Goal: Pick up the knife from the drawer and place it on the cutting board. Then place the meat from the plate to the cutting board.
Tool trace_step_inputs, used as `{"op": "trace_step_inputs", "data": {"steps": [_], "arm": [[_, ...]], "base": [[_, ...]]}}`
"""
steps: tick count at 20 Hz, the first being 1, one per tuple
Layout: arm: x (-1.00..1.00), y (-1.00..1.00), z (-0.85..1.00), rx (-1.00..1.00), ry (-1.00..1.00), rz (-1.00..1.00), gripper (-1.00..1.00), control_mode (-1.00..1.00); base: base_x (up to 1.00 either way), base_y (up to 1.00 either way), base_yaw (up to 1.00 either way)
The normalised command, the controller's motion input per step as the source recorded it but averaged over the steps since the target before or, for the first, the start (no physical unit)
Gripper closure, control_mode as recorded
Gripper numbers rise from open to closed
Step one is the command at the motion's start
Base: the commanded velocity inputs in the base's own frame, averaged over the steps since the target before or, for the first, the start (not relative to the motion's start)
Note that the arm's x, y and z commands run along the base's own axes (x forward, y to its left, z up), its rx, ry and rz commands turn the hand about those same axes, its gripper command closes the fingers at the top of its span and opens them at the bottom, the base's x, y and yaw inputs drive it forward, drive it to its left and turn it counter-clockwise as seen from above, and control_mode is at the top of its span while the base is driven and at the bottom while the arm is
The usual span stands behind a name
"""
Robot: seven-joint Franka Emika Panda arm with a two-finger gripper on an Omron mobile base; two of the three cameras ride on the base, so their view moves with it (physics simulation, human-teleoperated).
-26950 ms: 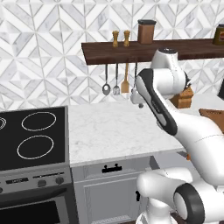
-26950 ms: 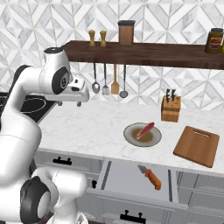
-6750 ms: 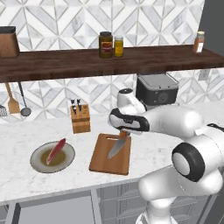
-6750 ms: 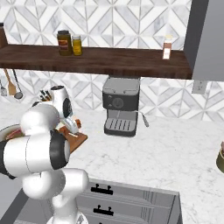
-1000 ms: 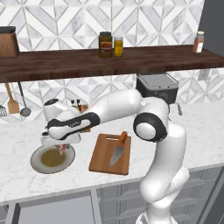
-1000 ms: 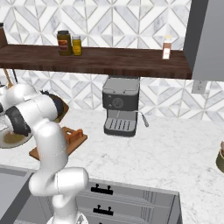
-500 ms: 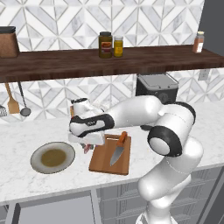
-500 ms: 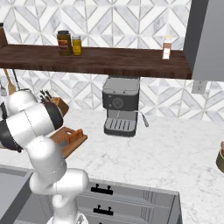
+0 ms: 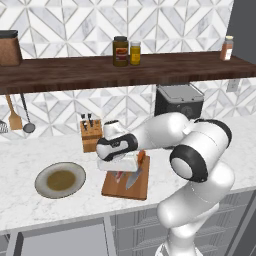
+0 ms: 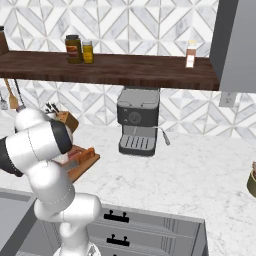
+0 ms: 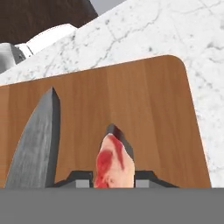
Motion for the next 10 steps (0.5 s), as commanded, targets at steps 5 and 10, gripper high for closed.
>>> {"op": "trace_step_inputs", "data": {"steps": [5,10], "arm": [[0.08,-0.09,-0.08,0.00,0.01,0.09,-1.00,-1.00],[0.19,0.05,0.14,0.00,-0.01,0.02,-1.00,-1.00]], "base": [[0.00,0.00,0.00],[0.00,0.00,0.00]]}}
